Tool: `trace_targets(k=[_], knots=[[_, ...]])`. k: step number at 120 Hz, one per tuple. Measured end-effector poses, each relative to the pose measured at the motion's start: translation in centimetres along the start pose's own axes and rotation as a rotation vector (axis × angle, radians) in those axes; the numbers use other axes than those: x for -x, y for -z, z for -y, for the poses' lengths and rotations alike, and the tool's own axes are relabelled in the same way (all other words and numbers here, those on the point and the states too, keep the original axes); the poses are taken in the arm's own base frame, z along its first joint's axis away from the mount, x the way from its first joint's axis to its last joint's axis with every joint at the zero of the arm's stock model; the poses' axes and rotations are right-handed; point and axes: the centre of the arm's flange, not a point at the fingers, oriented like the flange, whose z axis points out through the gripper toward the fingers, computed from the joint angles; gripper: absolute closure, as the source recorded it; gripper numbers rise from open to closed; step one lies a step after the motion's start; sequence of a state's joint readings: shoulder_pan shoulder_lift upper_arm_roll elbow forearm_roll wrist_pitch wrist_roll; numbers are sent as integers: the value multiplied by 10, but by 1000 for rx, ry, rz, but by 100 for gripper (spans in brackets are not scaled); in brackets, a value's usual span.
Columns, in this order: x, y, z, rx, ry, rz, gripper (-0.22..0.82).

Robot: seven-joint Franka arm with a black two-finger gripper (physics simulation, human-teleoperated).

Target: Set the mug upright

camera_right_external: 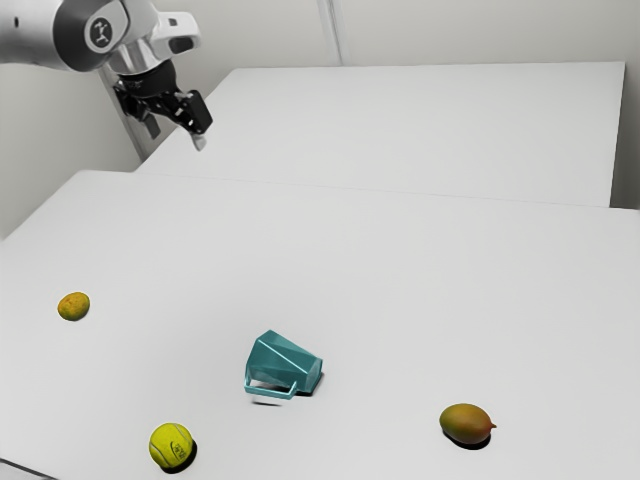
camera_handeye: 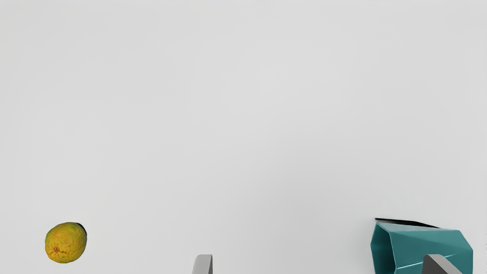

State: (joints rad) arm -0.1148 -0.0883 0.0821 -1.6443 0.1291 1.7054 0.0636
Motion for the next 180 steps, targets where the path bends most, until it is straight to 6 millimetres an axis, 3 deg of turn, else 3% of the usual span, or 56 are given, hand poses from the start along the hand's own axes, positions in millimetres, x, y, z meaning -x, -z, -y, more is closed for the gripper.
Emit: trace_targets(k=[17, 41, 69, 87, 108, 139, 158, 180], knots=[[-1, -3, 2, 6, -5, -12, 0], [2, -27, 10, 46, 13, 28, 0], [23, -113, 72, 314, 233, 197, 0], [38, -185, 100, 475, 353, 361, 0], [50, -253, 61, 617, 360, 540, 0], [70, -322, 36, 757, 412, 693, 0], [89, -345, 18, 846, 454, 754, 0], [90, -364, 1, 918, 483, 779, 0]])
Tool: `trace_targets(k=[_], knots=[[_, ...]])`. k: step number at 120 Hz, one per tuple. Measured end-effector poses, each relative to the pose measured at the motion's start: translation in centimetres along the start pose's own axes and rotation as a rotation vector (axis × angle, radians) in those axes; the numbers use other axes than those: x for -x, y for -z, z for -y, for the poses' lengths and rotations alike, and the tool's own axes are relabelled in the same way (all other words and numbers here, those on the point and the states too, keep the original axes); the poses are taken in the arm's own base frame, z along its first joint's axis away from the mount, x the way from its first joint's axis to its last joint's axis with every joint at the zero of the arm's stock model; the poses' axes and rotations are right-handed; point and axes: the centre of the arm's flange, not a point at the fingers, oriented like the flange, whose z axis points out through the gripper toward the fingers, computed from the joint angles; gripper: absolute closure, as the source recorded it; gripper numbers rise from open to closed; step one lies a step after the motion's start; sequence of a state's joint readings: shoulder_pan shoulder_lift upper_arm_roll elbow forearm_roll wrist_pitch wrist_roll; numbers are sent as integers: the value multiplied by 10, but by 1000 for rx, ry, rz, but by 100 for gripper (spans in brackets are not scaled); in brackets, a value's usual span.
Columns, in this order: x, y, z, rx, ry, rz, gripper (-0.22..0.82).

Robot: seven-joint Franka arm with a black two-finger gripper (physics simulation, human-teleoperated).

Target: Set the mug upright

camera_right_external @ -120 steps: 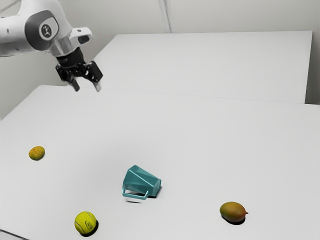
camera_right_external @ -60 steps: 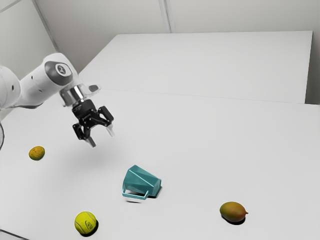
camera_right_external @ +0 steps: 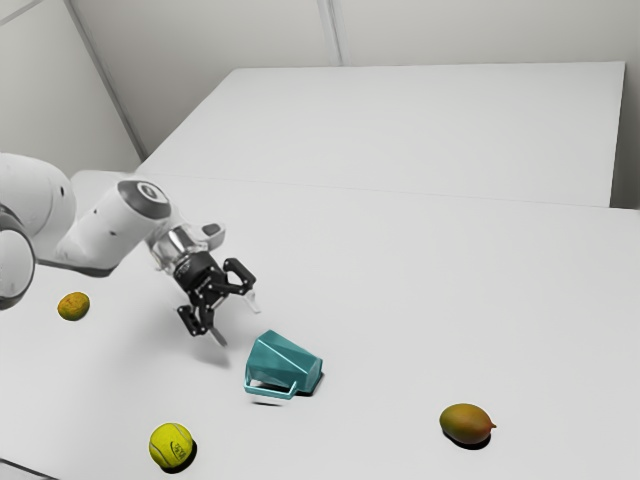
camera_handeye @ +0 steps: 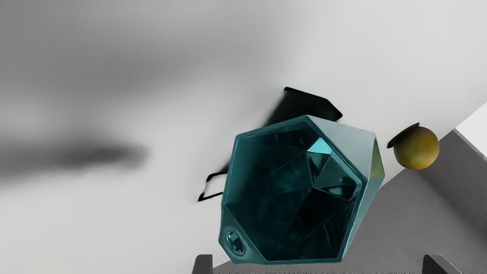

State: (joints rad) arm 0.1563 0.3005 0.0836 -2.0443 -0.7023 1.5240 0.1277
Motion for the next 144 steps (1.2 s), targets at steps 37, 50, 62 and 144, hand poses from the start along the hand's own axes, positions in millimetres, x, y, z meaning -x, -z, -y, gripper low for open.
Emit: trace_targets(k=[37, 50, 62, 144], knots=[[-18, -32, -18, 66, -16, 18, 0], [-23, -42, -24, 76, -20, 26, 0], [-25, -45, -26, 78, -22, 20, 1], [-19, -60, -64, -11, -54, 0, 77]])
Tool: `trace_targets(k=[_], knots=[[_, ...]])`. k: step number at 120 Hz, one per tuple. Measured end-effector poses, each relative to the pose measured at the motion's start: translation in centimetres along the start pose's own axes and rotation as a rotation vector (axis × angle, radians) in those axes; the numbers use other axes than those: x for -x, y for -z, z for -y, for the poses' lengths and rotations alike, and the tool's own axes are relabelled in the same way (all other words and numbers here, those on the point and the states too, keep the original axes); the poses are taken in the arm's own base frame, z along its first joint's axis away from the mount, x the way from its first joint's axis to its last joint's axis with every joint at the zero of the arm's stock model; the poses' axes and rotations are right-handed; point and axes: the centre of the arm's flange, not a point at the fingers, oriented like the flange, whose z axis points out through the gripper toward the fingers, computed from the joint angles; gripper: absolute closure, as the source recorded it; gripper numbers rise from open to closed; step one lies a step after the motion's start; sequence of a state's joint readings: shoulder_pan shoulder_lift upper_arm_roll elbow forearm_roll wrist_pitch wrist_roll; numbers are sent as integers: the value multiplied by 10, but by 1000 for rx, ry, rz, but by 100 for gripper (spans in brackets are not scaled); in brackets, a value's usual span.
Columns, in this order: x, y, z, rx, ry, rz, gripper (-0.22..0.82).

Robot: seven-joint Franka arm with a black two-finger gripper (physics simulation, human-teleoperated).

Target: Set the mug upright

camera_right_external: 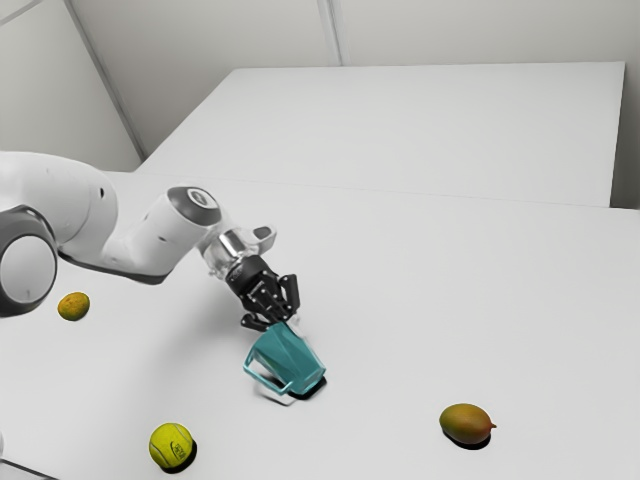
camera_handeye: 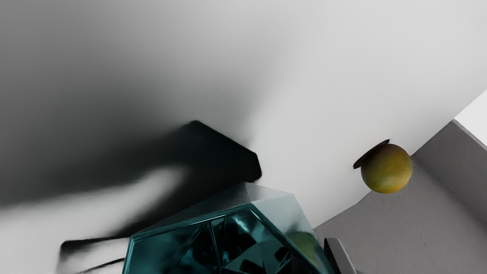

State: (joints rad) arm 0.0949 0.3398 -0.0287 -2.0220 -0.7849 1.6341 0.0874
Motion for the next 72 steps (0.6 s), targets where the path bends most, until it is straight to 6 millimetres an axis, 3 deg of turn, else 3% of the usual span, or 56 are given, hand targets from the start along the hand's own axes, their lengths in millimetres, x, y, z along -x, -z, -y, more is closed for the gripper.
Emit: trace_targets(k=[41, 55, 72], knots=[[63, 13, -87, -385, -216, -165, 78], [73, 23, -105, -561, -288, -267, 78], [72, 41, -111, -735, -345, -387, 78]])
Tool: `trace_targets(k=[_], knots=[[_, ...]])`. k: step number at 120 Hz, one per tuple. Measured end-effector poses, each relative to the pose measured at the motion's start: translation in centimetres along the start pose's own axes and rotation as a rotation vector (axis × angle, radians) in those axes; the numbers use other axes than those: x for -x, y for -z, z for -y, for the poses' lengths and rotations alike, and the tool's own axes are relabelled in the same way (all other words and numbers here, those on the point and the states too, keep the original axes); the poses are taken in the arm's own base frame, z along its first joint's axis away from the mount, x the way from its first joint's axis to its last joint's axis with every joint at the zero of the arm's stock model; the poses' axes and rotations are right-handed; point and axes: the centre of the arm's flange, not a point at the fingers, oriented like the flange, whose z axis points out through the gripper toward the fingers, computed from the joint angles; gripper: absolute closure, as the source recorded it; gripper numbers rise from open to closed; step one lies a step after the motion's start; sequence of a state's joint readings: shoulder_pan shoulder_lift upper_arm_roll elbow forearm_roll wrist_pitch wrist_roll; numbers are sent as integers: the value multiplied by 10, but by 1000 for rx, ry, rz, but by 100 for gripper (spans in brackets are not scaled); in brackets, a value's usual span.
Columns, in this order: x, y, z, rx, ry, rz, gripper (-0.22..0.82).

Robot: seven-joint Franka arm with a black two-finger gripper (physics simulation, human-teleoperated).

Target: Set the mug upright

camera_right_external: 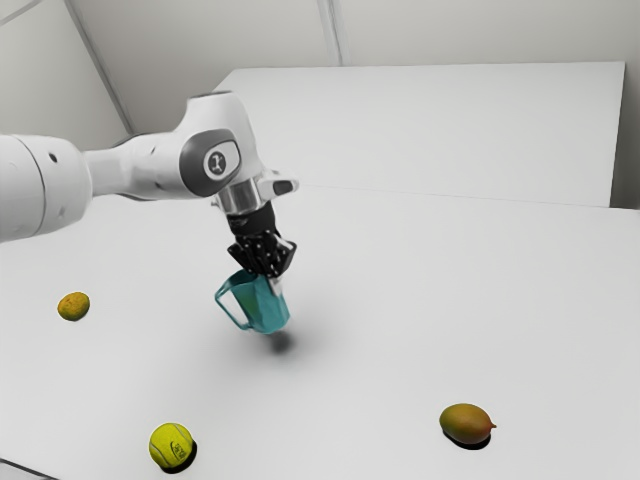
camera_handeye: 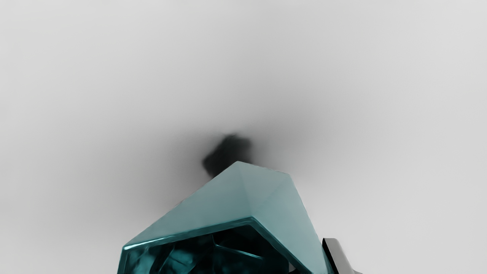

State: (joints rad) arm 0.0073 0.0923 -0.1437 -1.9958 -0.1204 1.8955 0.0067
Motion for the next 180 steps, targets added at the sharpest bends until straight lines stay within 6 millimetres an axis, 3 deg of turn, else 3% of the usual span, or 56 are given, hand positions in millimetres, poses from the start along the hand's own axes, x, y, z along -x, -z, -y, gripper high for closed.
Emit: trace_targets(k=[31, 84, 100, 117, 129, 142, 164, 180], knots=[[-15, 6, 15, -177, -58, -119, 78], [-35, -40, 23, -187, -63, -112, 78], [-37, -44, 24, -185, -61, -114, 78], [-36, -42, 22, -181, -64, -115, 47], [-33, -32, 21, -182, -66, -129, 29], [-29, -20, 19, -185, -68, -149, 18], [-19, 17, 13, -193, -72, -216, 7], [-17, 64, 8, -198, -73, -297, 4]])
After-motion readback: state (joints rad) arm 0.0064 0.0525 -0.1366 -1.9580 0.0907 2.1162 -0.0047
